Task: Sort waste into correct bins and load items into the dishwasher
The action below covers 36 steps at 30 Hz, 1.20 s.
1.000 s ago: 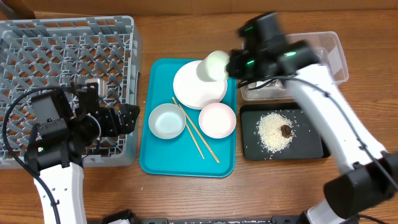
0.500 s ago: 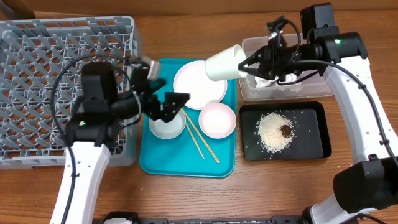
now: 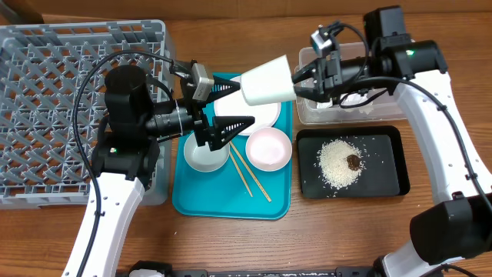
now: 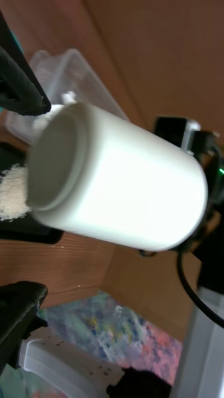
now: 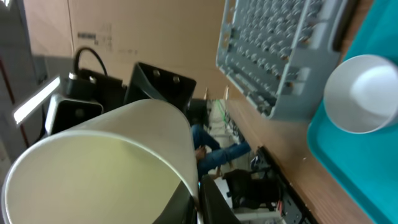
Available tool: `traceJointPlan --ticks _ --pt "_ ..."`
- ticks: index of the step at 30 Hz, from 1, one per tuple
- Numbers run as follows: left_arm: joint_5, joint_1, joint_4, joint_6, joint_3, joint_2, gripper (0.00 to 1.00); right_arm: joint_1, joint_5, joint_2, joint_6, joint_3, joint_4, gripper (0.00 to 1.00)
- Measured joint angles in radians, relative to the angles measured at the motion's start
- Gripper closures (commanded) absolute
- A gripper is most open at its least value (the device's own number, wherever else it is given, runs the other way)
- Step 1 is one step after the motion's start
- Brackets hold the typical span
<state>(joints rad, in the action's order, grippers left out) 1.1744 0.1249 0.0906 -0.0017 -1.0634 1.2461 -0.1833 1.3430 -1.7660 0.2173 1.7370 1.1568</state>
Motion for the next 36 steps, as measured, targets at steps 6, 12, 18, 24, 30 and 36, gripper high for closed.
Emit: traceJointPlan --ticks 6,12,18,24,30,36 --pt "0.034 0.000 -0.092 -0.036 0.000 0.000 0.20 -0.048 0.015 0.000 -0.005 0.000 0.003 0.96" --pt "0.057 0.003 -0.152 -0.074 0.000 0.000 0.26 -0.084 0.030 0.000 -0.005 0.000 0.003 0.96" --pt "0.061 0.007 -0.157 -0.075 0.000 0.000 0.27 -0.088 0.042 0.000 -0.008 0.000 0.002 0.96" --pt "0.064 0.007 -0.158 -0.075 -0.004 0.002 0.27 -0.088 0.060 0.000 -0.008 0.000 -0.021 0.96" --pt "0.066 0.010 -0.158 -0.077 -0.005 0.005 0.33 -0.087 0.063 0.000 -0.009 0.000 -0.021 0.96" --pt "0.064 0.010 -0.159 -0.082 -0.007 0.005 0.51 -0.086 0.064 0.000 -0.008 0.000 -0.021 0.85"
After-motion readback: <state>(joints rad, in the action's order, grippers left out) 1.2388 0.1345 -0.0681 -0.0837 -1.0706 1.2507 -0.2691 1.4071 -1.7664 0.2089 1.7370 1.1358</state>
